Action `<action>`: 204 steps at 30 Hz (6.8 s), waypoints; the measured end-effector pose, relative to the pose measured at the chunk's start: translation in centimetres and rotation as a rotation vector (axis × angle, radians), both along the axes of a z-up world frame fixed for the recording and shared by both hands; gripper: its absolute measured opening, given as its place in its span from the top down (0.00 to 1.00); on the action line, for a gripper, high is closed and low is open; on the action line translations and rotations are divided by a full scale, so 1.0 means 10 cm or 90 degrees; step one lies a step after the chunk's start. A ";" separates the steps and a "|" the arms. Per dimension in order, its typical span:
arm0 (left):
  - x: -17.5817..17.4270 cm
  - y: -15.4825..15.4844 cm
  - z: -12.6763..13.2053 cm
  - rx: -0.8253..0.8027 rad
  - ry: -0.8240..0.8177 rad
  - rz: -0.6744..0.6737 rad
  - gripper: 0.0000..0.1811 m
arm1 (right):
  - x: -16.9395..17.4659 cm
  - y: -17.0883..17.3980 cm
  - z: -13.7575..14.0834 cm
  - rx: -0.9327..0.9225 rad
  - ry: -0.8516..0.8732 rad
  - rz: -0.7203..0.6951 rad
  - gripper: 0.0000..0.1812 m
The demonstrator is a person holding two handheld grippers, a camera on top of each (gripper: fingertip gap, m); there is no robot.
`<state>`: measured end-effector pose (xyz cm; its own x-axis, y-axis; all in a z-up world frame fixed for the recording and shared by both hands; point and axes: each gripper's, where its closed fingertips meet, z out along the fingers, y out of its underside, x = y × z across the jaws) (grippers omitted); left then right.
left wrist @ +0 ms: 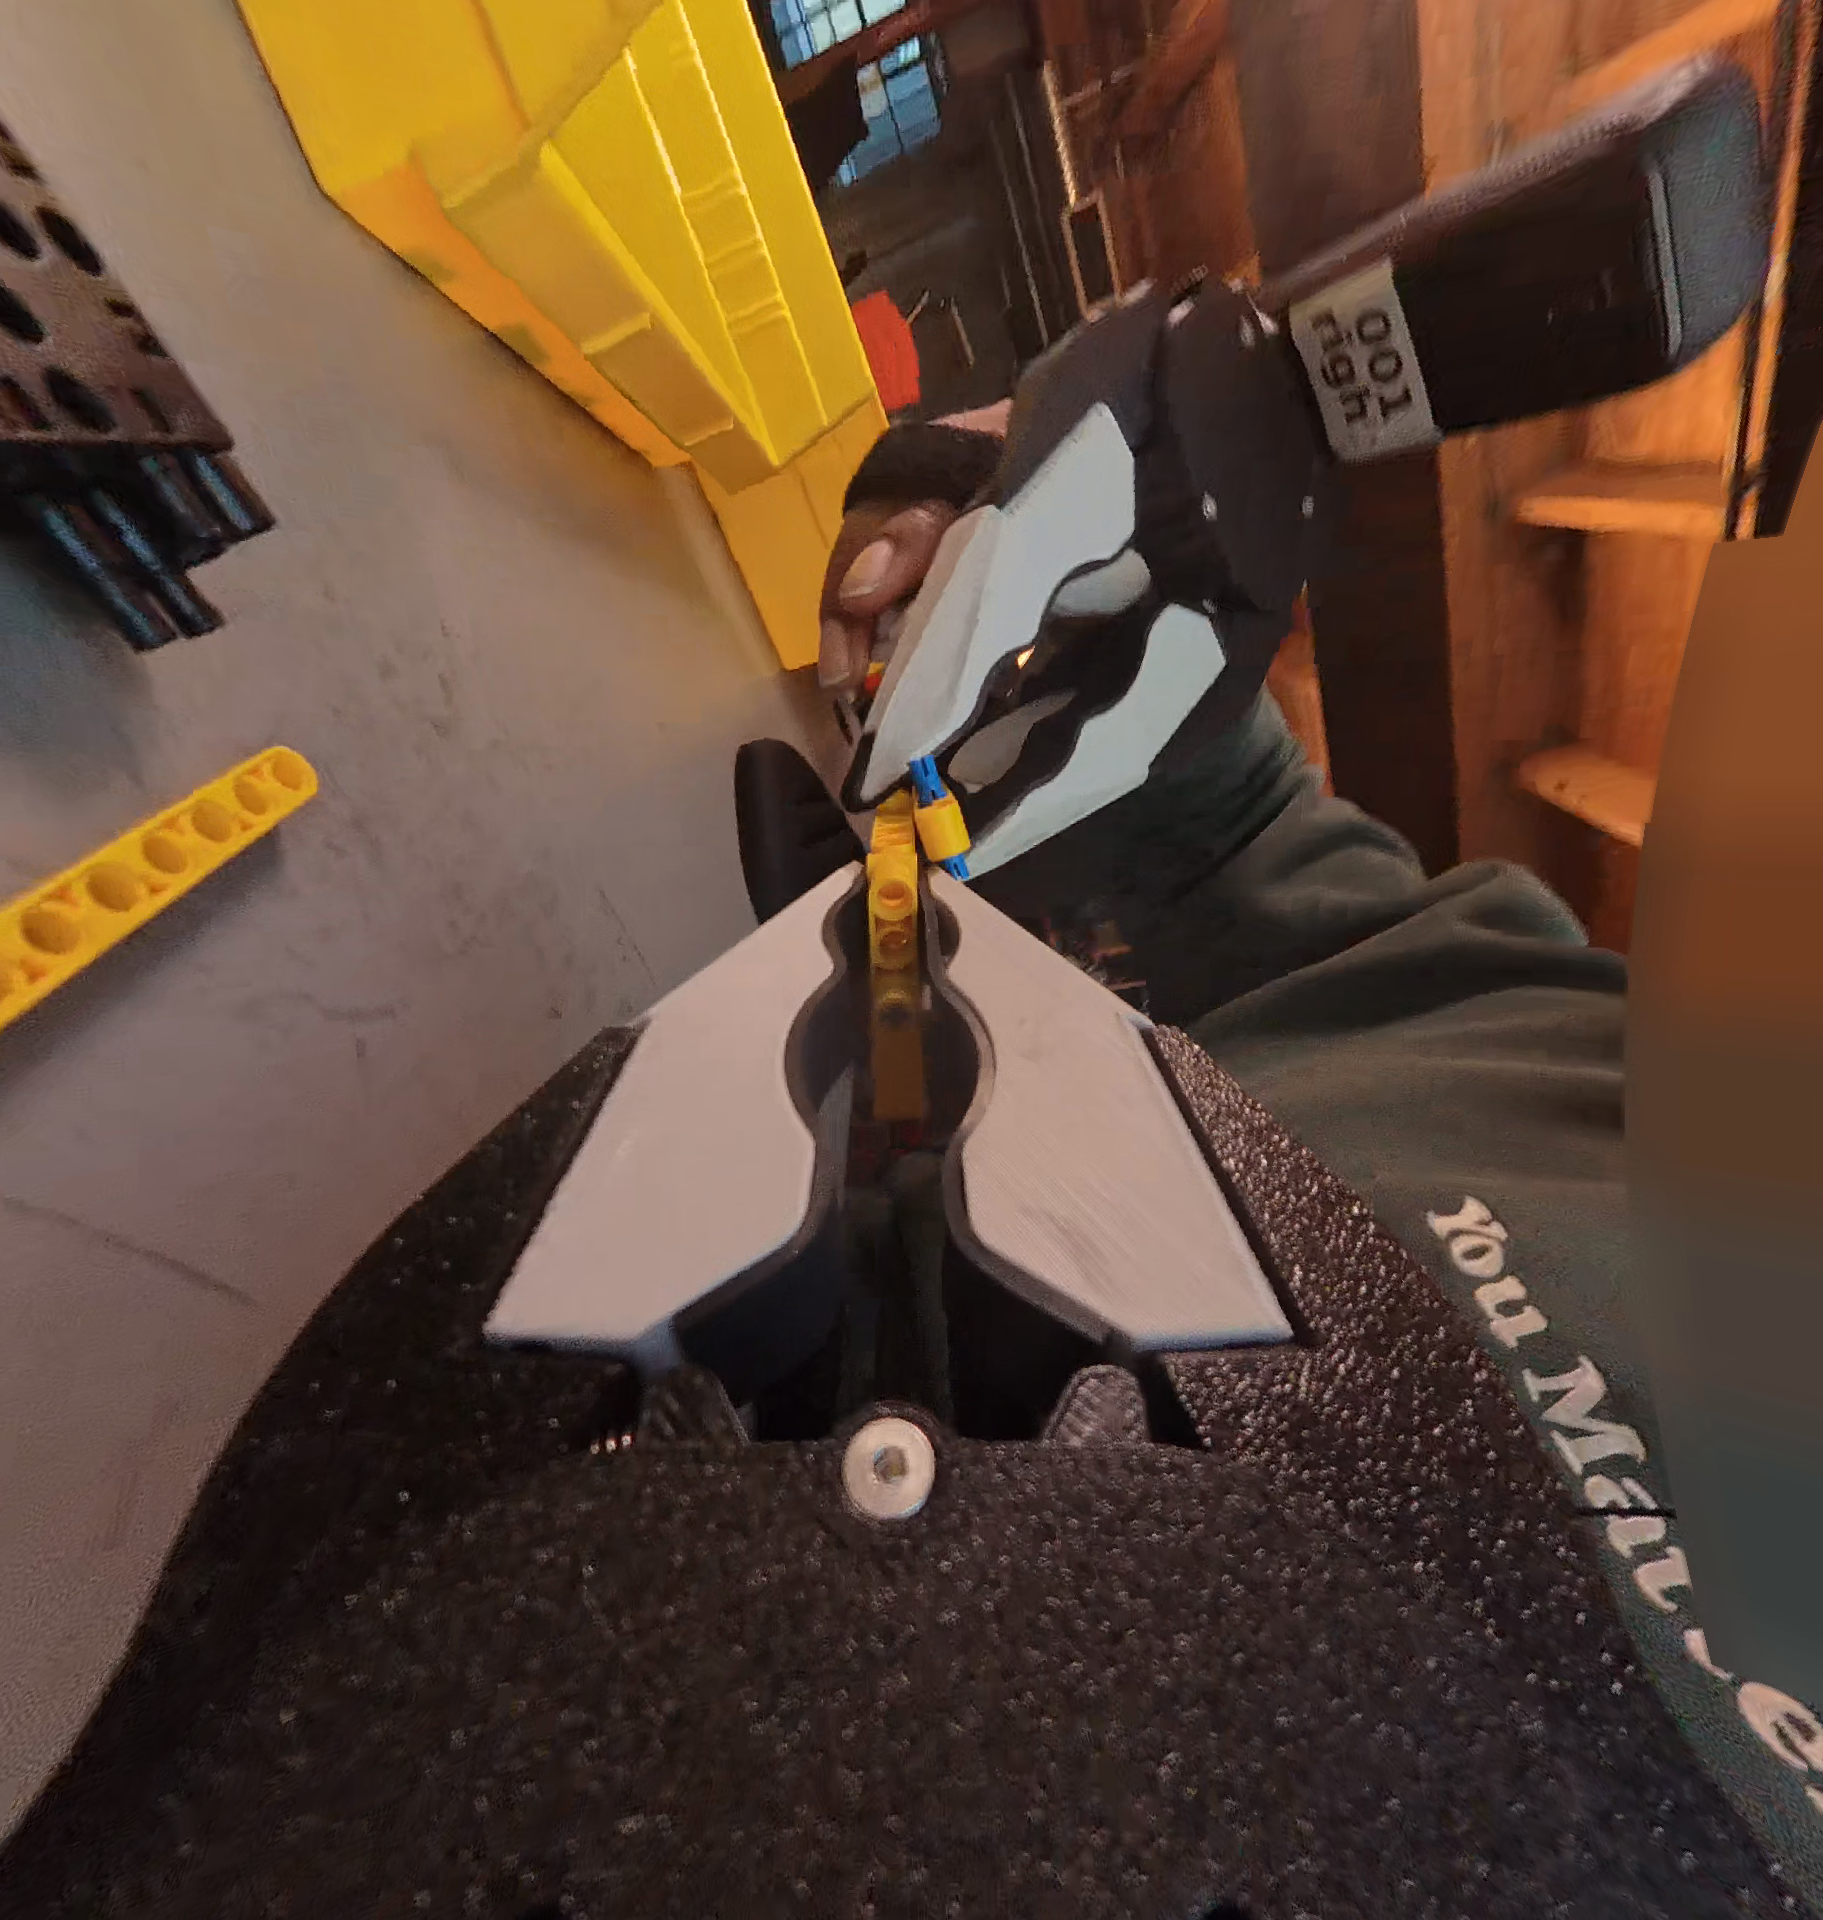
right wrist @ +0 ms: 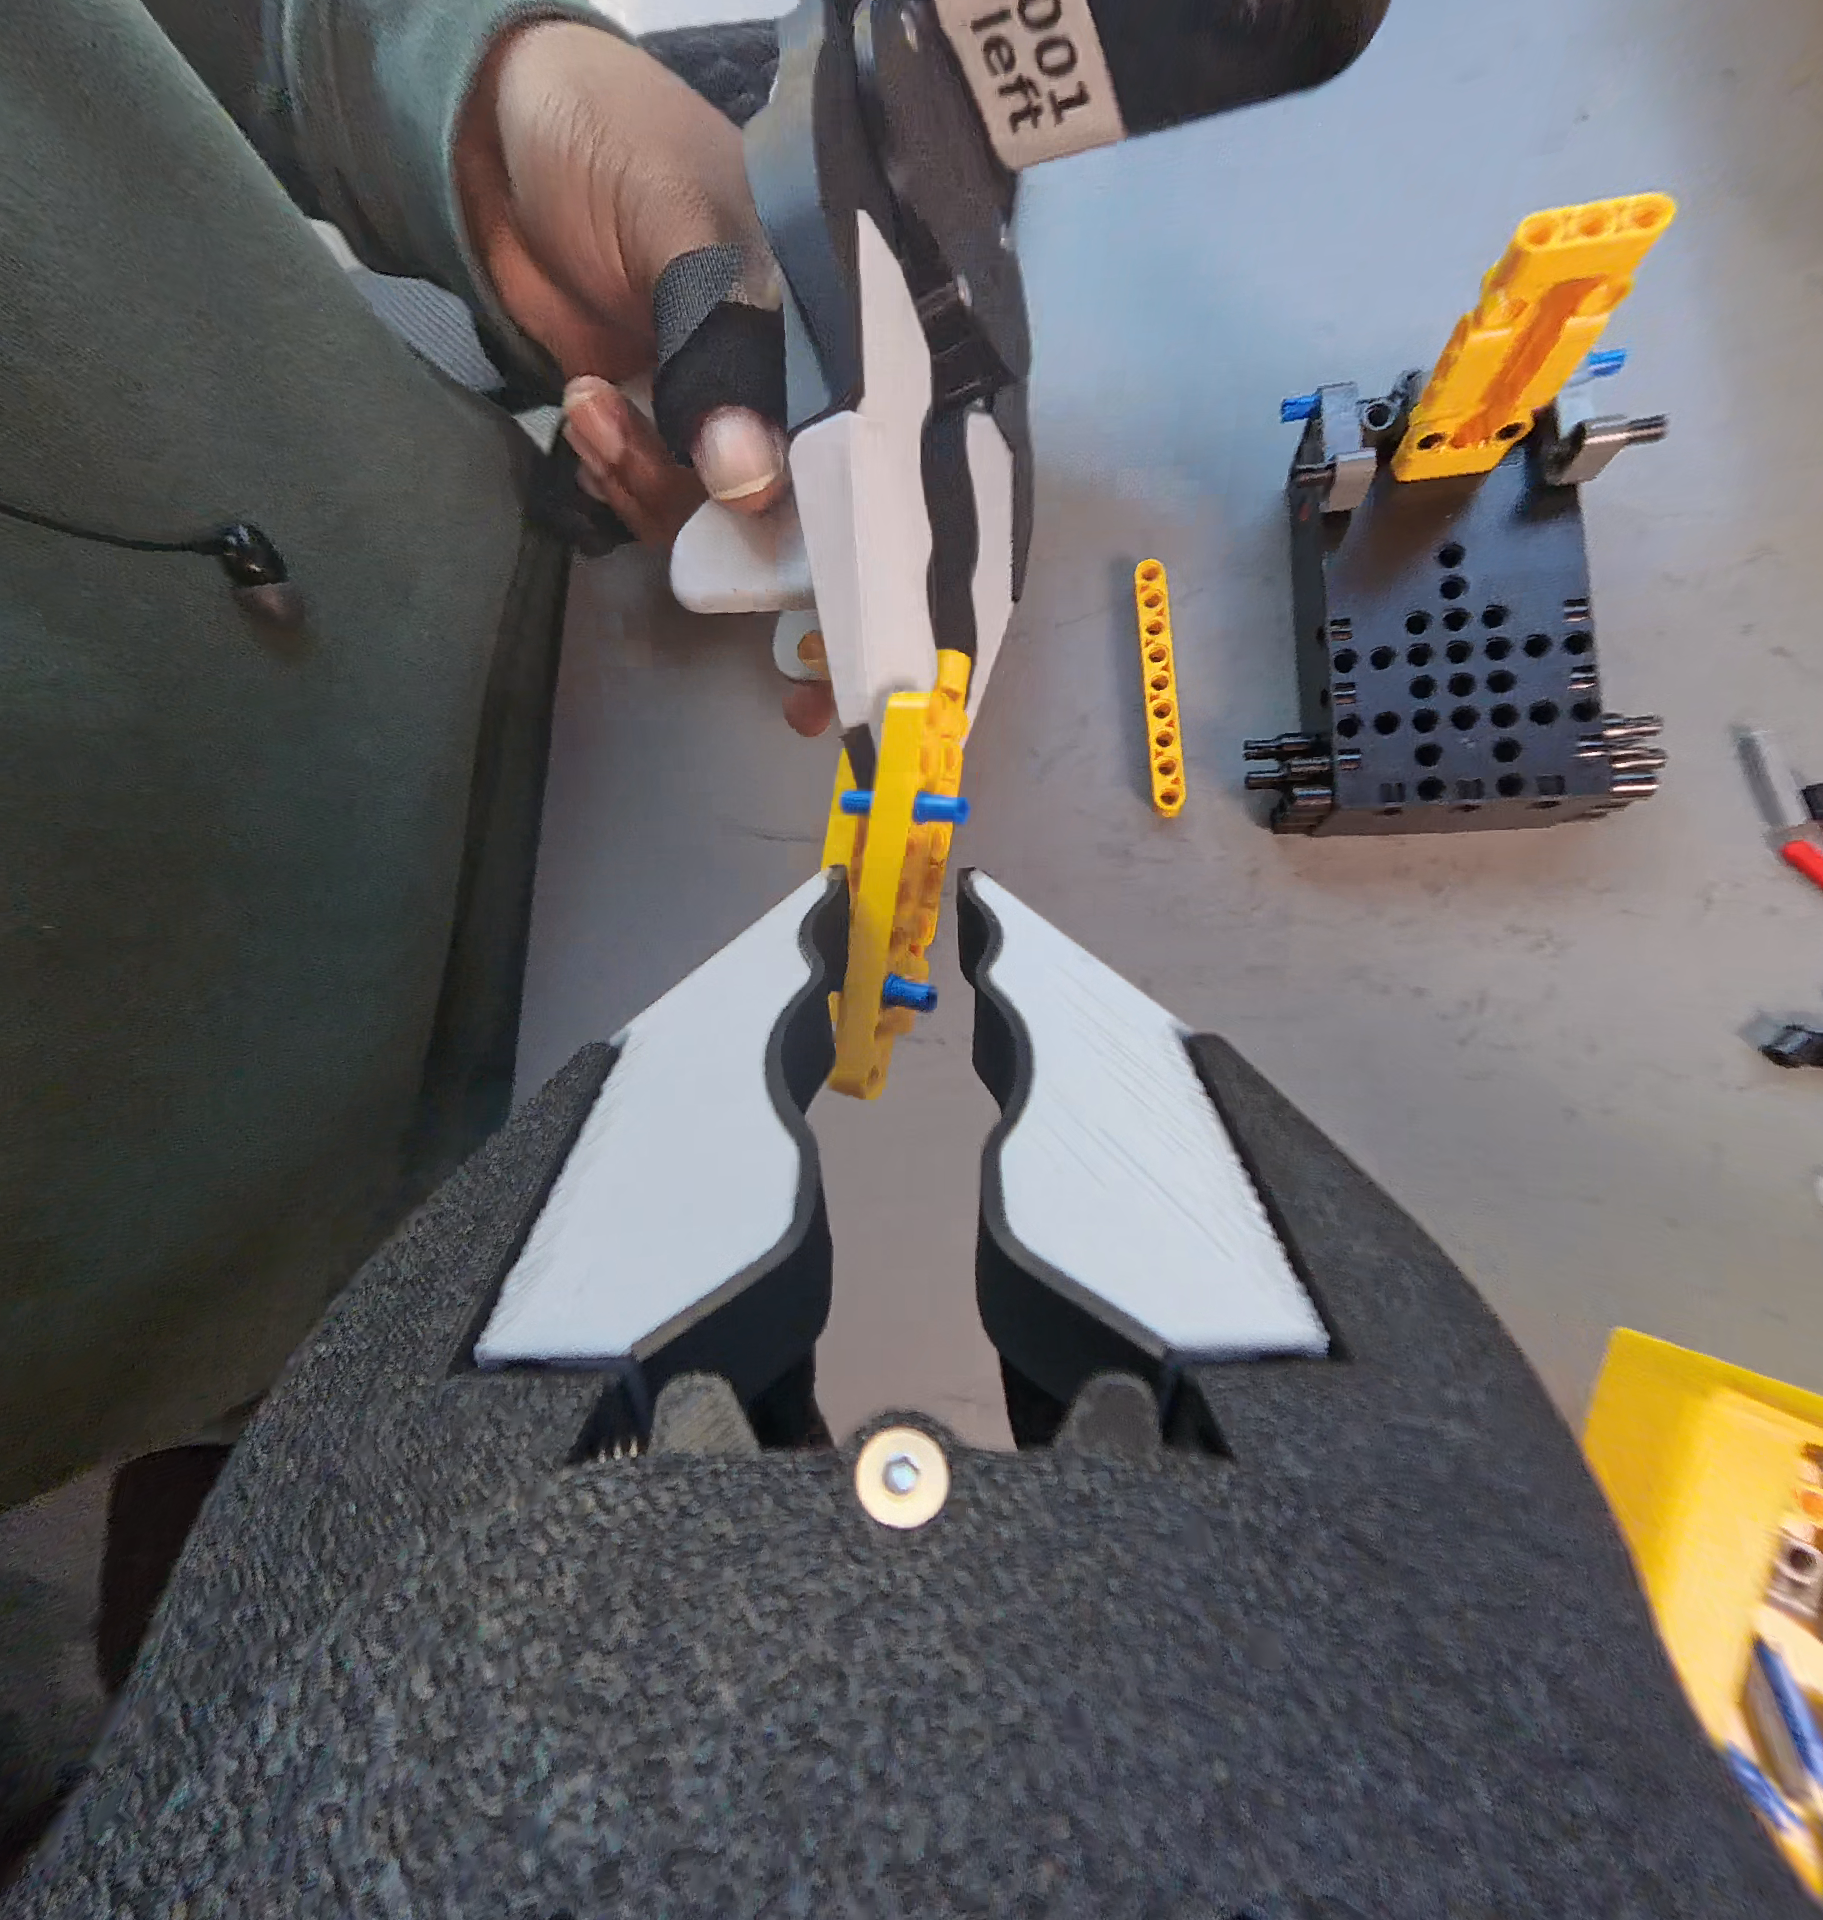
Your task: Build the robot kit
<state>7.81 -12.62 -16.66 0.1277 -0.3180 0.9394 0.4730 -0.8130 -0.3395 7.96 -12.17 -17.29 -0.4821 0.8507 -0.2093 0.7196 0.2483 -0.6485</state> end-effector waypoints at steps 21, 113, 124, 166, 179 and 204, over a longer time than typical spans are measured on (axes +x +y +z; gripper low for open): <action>-0.08 0.01 -0.07 0.091 0.180 -0.077 0.95 | -0.11 0.08 0.03 -0.018 0.202 -0.109 0.95; 0.10 -0.04 0.09 0.384 0.383 -0.175 0.97 | -0.01 -0.04 0.20 -0.117 -0.043 -0.053 0.96; 0.14 -0.04 0.16 0.422 0.398 -0.156 0.97 | 0.05 -0.06 0.25 -0.121 -0.063 -0.058 0.96; 0.11 -0.03 0.23 0.383 0.293 -0.143 0.97 | 0.04 -0.02 0.34 -0.168 0.010 -0.077 0.96; 0.08 -0.03 0.17 0.363 0.286 -0.148 0.97 | 0.00 -0.02 0.29 -0.228 0.028 -0.120 0.96; 0.07 0.09 0.11 0.345 0.291 -0.146 0.97 | 0.00 0.05 0.12 -0.251 0.046 -0.120 0.96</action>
<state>8.53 -11.74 -15.54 0.3422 -0.7872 0.5131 0.0270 -0.5376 -0.8428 8.00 -11.66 -16.09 -0.3521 0.7870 -0.5067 0.6779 -0.1588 -0.7178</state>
